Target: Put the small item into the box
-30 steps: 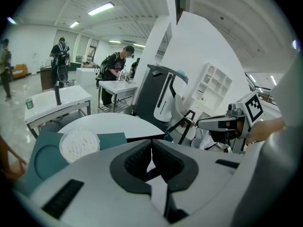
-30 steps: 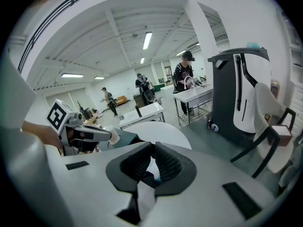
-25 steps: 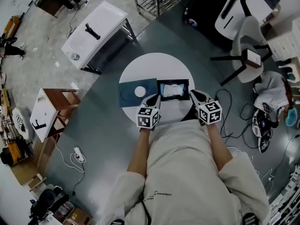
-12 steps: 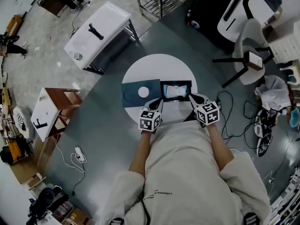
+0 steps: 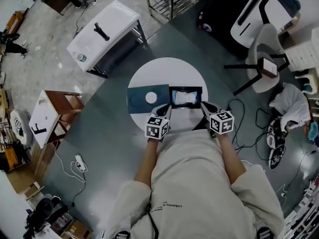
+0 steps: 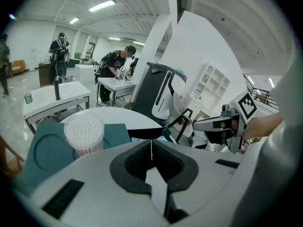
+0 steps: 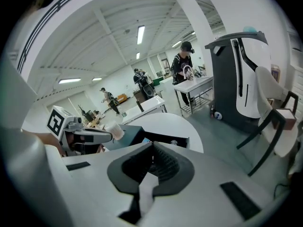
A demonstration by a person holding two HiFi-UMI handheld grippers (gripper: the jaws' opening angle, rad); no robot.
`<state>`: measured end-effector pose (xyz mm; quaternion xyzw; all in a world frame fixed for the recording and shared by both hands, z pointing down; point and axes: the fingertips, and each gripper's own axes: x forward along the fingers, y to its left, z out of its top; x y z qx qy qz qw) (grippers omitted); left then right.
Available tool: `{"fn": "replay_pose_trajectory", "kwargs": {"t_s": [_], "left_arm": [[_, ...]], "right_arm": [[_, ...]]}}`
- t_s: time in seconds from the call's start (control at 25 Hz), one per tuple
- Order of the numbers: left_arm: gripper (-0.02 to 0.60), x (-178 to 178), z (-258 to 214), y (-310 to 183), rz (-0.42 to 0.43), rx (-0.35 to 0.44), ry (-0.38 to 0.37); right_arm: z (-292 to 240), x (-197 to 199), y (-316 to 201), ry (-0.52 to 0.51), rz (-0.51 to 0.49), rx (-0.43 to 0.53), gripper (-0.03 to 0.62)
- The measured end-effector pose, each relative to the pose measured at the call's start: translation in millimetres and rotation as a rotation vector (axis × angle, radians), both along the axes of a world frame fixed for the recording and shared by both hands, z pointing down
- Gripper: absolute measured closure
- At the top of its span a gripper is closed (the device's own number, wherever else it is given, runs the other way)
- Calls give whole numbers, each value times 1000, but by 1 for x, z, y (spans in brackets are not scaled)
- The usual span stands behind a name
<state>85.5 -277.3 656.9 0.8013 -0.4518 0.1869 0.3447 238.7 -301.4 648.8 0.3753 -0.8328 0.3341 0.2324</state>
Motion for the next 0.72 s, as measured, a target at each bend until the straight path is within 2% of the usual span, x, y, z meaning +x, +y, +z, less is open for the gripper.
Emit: {"fn": "replay_pose_trajectory", "kwargs": {"t_s": [0.36, 0.72], "left_arm": [[560, -1, 3, 1, 7, -1, 1], [560, 2, 6, 18, 9, -36, 7]], "right_arm": [[-2, -9, 0, 3, -25, 26, 560], [-10, -6, 11, -16, -3, 14, 560]]}}
